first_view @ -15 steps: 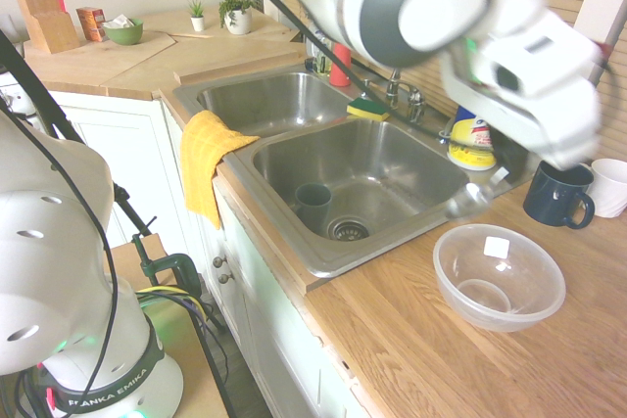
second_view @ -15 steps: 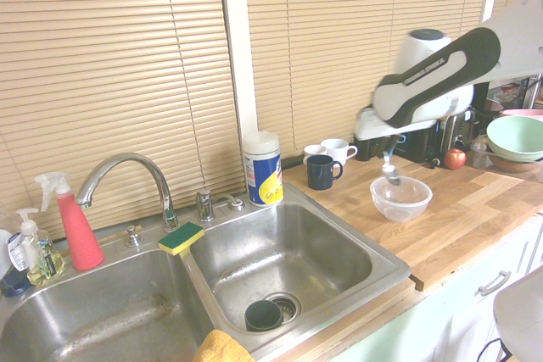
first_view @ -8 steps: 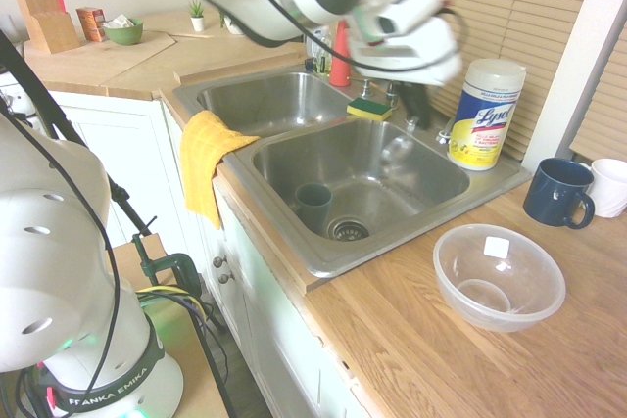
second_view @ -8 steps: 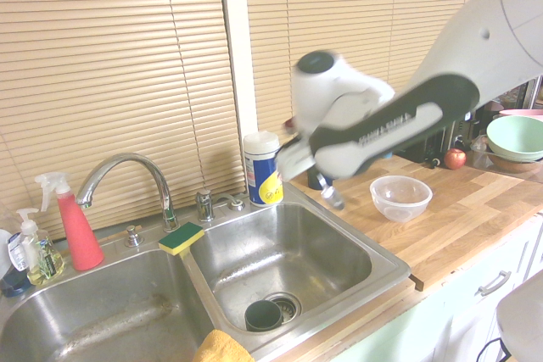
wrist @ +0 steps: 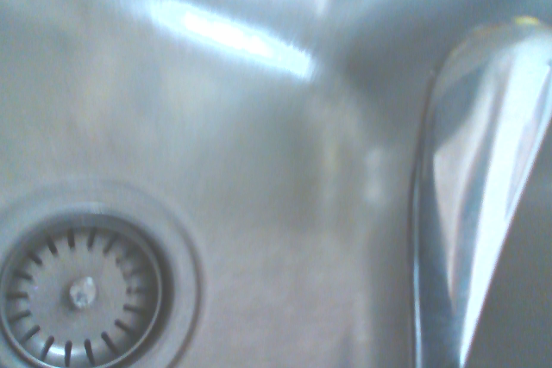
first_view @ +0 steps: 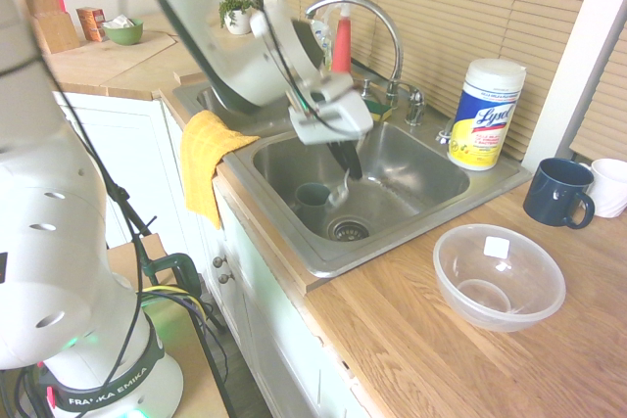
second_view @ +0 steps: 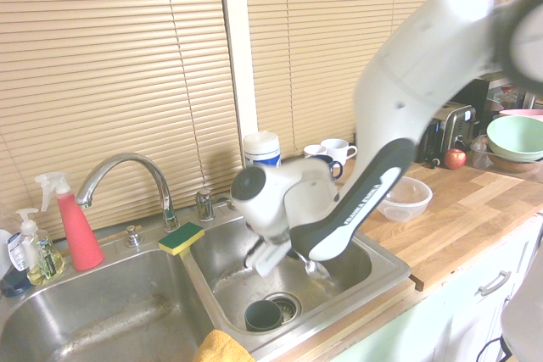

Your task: Put the spoon into the sink

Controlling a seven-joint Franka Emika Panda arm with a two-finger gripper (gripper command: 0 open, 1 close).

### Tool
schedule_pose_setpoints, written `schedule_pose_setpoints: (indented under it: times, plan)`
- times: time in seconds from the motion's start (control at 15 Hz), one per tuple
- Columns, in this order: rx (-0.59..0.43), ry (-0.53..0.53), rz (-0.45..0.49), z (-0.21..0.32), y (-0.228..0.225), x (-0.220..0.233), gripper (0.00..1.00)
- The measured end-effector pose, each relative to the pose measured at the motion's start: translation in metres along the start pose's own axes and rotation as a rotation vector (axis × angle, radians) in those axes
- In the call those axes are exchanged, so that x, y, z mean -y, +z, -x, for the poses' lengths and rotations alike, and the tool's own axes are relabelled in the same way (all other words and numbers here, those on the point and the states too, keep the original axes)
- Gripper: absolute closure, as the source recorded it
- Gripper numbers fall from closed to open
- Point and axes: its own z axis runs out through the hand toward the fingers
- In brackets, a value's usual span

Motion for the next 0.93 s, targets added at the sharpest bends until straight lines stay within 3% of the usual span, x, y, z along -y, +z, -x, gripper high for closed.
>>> schedule_pose_setpoints:
  times: [0.13,0.2,0.47,0.93]
  plan:
    - [0.050,-0.010,0.035,0.008,0.042,0.020,1.00]
    - [0.072,-0.008,0.049,0.011,0.057,0.027,0.00]
    - [0.112,0.028,0.064,0.006,0.073,0.038,0.00]
    - [0.096,0.049,0.013,-0.021,0.042,0.030,0.00]
